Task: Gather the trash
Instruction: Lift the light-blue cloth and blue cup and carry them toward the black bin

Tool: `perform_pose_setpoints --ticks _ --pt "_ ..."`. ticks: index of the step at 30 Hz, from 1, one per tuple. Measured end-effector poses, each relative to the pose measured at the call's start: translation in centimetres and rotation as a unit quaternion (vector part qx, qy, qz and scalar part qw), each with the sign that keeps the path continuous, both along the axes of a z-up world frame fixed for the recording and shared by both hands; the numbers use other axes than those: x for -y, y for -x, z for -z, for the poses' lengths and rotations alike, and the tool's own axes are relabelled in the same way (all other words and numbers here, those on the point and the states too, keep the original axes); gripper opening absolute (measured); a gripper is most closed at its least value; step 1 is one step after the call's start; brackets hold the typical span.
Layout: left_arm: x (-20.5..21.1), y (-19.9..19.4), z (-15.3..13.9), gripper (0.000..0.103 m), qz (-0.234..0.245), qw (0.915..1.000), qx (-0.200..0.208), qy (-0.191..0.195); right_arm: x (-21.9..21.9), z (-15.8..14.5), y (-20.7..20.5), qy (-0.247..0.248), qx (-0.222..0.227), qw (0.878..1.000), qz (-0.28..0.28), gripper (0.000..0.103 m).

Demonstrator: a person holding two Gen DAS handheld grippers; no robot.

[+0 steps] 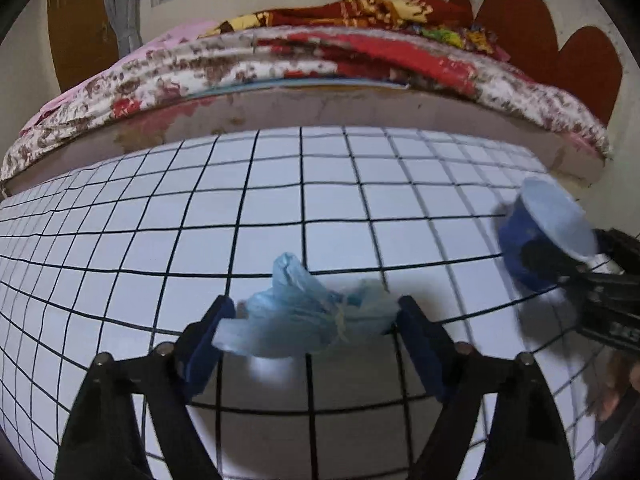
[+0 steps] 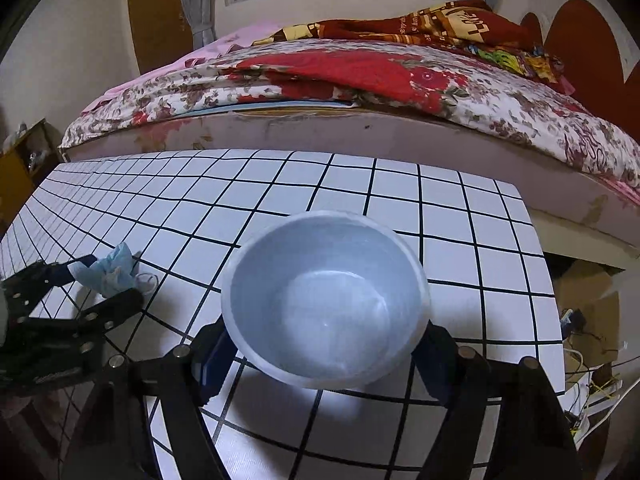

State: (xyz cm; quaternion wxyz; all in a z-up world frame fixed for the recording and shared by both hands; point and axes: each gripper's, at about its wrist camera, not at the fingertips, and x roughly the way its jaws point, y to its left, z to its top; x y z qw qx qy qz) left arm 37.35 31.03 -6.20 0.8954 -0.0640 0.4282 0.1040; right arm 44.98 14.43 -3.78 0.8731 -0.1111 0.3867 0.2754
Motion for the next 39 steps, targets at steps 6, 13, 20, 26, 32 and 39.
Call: perform_pose_setpoints --ticks 6,13,20,26,32,39 --pt "0.1 1.9 -1.2 0.051 -0.008 0.9993 0.033 0.015 0.5 -0.7 1.4 -0.013 0.000 1.000 -0.010 0.078" --pt "0.7 4.9 -3.0 0.051 -0.004 0.9987 0.048 0.013 1.4 -2.6 4.3 -0.013 0.015 1.000 -0.018 0.078" --pt "0.6 7.0 -4.3 0.051 -0.007 0.9987 0.050 0.007 1.5 -4.0 7.2 -0.017 0.021 0.999 -0.028 0.078" --pt "0.8 9.2 -5.1 0.051 -0.010 0.9984 0.055 0.003 1.8 -5.3 9.5 -0.017 0.027 0.999 -0.039 0.079" --pt "1.2 11.4 -6.4 0.051 -0.010 0.9975 0.070 0.005 2.5 -6.7 11.8 -0.019 0.038 0.998 -0.045 0.078" --pt "2.2 14.5 -8.2 0.051 -0.007 0.9959 0.091 0.002 3.7 -8.4 14.9 -0.026 0.050 0.997 -0.051 0.078"
